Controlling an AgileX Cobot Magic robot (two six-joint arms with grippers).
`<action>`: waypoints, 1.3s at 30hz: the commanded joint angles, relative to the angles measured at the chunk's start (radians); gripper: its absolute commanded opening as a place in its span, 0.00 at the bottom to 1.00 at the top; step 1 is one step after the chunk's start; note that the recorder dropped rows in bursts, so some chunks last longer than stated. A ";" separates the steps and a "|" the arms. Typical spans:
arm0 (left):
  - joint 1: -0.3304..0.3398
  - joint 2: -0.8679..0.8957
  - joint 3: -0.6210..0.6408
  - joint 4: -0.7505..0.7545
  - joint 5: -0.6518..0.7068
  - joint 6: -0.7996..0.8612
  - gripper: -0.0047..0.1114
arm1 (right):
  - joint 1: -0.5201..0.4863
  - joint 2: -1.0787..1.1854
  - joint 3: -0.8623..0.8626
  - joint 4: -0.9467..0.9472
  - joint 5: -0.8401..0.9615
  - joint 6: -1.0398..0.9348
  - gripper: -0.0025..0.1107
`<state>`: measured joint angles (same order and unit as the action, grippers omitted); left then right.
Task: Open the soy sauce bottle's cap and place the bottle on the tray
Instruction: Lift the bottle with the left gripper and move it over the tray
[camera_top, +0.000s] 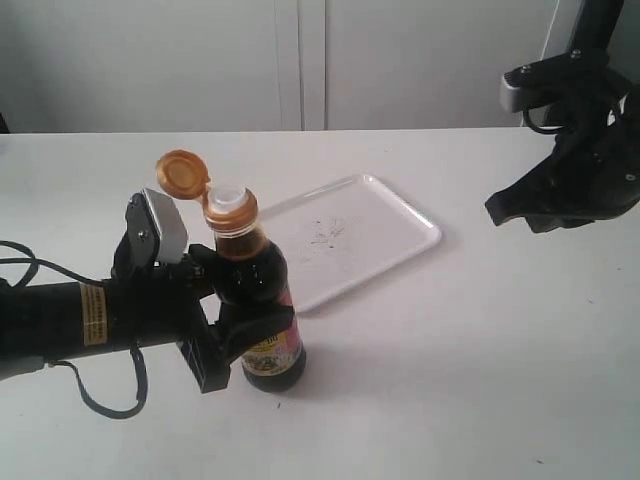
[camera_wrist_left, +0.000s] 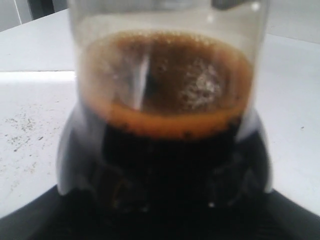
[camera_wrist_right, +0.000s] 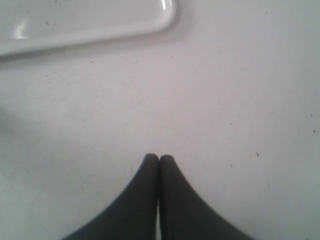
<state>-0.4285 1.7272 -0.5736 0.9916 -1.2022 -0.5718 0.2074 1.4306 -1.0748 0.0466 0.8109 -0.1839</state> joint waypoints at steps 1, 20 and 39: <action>-0.004 -0.057 0.003 -0.010 -0.019 -0.036 0.04 | -0.009 -0.007 -0.004 0.004 -0.005 0.005 0.02; -0.004 -0.158 -0.133 -0.073 0.103 -0.132 0.04 | -0.009 -0.007 -0.004 0.004 -0.009 0.003 0.02; -0.004 -0.003 -0.387 -0.075 0.200 -0.197 0.04 | -0.009 -0.007 -0.004 0.006 -0.025 0.003 0.02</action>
<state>-0.4302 1.7199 -0.9205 0.9565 -0.9267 -0.7555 0.2074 1.4306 -1.0748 0.0506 0.7958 -0.1839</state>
